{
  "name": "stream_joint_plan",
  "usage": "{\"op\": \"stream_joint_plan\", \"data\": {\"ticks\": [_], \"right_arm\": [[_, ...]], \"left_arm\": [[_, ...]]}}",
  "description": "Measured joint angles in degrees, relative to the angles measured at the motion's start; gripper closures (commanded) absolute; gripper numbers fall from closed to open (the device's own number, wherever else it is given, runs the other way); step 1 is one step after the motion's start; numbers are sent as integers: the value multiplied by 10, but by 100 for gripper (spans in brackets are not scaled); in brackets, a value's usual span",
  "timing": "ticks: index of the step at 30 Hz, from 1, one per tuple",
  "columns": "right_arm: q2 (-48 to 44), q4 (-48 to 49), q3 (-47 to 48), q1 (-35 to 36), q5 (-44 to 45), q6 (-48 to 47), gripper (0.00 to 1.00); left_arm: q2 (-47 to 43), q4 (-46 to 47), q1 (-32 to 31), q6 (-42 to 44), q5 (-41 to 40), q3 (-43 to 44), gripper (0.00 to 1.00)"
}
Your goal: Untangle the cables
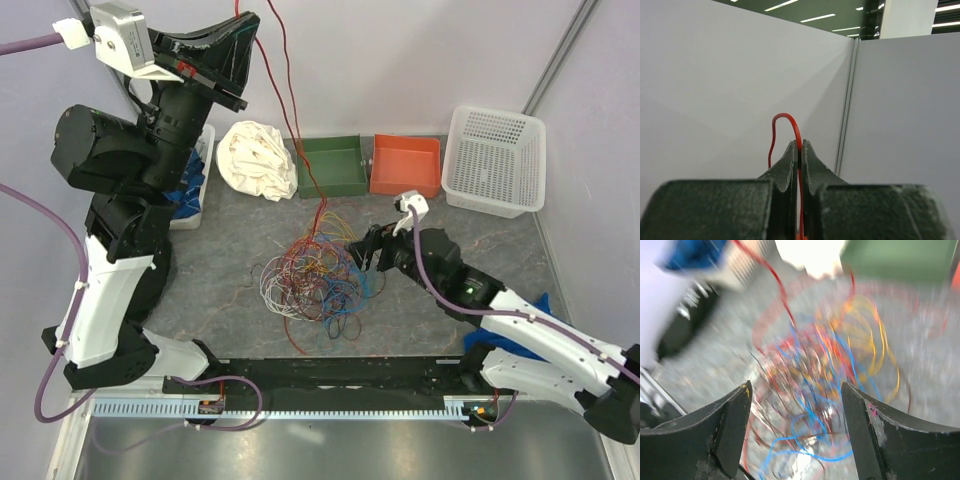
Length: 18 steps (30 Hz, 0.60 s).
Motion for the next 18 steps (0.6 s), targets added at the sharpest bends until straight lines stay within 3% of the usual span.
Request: {"op": "stream_joint_plan", "data": {"ticks": [6,18], "right_arm": [[-17,37,33,0,7,-45,18],[165,210,45,0,21,-76,21]], "left_arm": [[0,1,0,0,0,-6,98],[-1,0,0,-10,3,-34,98]]}}
